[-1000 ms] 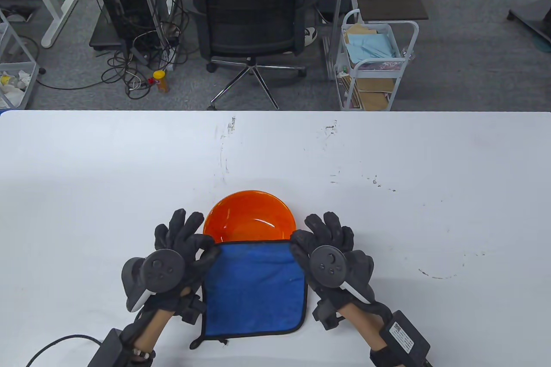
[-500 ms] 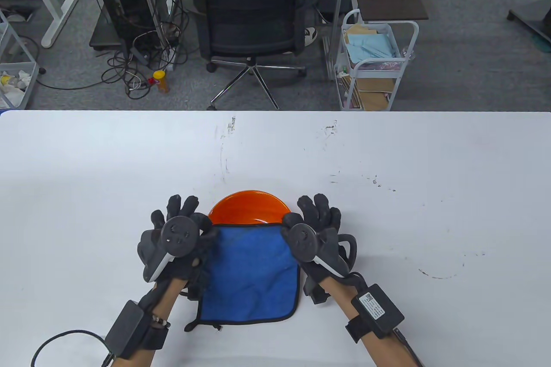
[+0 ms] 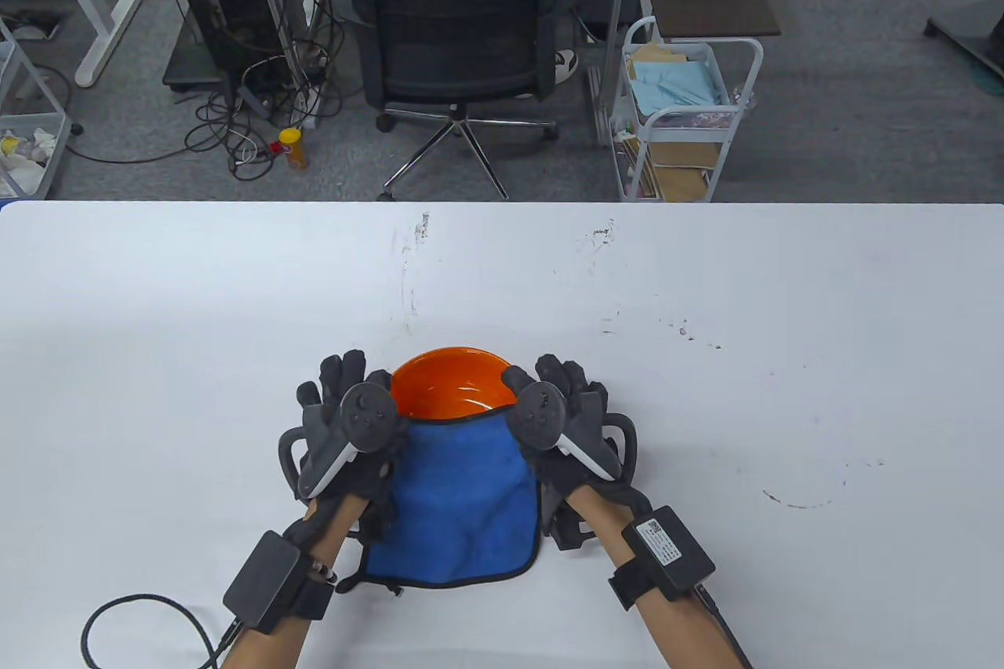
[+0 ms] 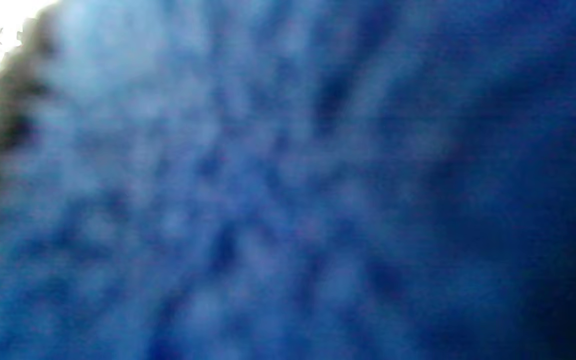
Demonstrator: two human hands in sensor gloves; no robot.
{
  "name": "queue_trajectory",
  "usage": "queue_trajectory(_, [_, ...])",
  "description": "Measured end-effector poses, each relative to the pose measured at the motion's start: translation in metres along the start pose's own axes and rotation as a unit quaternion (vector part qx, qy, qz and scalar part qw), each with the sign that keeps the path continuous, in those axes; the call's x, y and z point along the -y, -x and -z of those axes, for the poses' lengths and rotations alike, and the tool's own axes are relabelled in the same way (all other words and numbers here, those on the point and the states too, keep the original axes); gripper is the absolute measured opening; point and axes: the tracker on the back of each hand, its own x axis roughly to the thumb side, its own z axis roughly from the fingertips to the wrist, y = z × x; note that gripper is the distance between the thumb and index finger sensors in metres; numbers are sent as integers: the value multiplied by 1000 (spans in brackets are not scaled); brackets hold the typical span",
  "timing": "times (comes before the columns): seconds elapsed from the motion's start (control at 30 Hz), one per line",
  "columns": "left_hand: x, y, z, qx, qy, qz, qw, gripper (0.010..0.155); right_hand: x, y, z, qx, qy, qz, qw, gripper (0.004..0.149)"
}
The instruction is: Drape hand towel over bowl rim
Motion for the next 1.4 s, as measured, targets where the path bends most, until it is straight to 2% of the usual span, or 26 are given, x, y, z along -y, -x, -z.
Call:
queue_trajectory(0.1, [-3, 3, -3, 13, 0, -2, 1000, 79, 3, 6, -2, 3, 3, 25, 1000, 60])
queue_trajectory(0.2, [-11, 14, -6, 31, 29, -40, 998, 80, 11, 17, -13, 27, 42, 86, 995, 59])
queue_trajectory(0.27, [-21, 30, -12, 41, 15, -89, 995, 81, 23, 31, -27, 36, 77, 128, 988, 62])
queue_trajectory(0.43, [-46, 56, -29, 56, -30, -179, 982, 79, 49, 56, -60, 50, 123, 145, 981, 65])
queue_trajectory(0.53, [-58, 64, -48, 55, -38, -154, 986, 78, 60, 70, -85, 47, 121, 188, 974, 66])
queue_trajectory(0.63, [-62, 68, -66, 49, -24, -124, 991, 79, 64, 79, -105, 46, 113, 188, 975, 67])
queue_trajectory(0.77, [-56, 72, -90, 55, 15, -51, 997, 80, 58, 88, -126, 39, 106, 120, 986, 70])
queue_trajectory(0.87, [-45, 76, -104, 61, -10, -3, 998, 78, 46, 90, -135, 34, 94, 79, 992, 70])
queue_trajectory(1.0, [-30, 83, -110, 65, -21, 16, 998, 77, 25, 90, -135, 21, 96, 15, 995, 70])
queue_trajectory(1.1, [-19, 88, -111, 81, 13, 12, 997, 76, 9, 91, -133, 4, 112, -56, 992, 73])
queue_trajectory(1.2, [-16, 92, -112, 76, 17, 19, 997, 75, -2, 94, -132, -7, 81, -108, 991, 74])
queue_trajectory(1.33, [-19, 98, -112, 62, -10, 22, 998, 75, -3, 101, -133, -24, 80, -106, 991, 74])
queue_trajectory(1.4, [-19, 100, -111, 62, -6, 11, 998, 74, -2, 104, -133, -27, 84, -94, 992, 74])
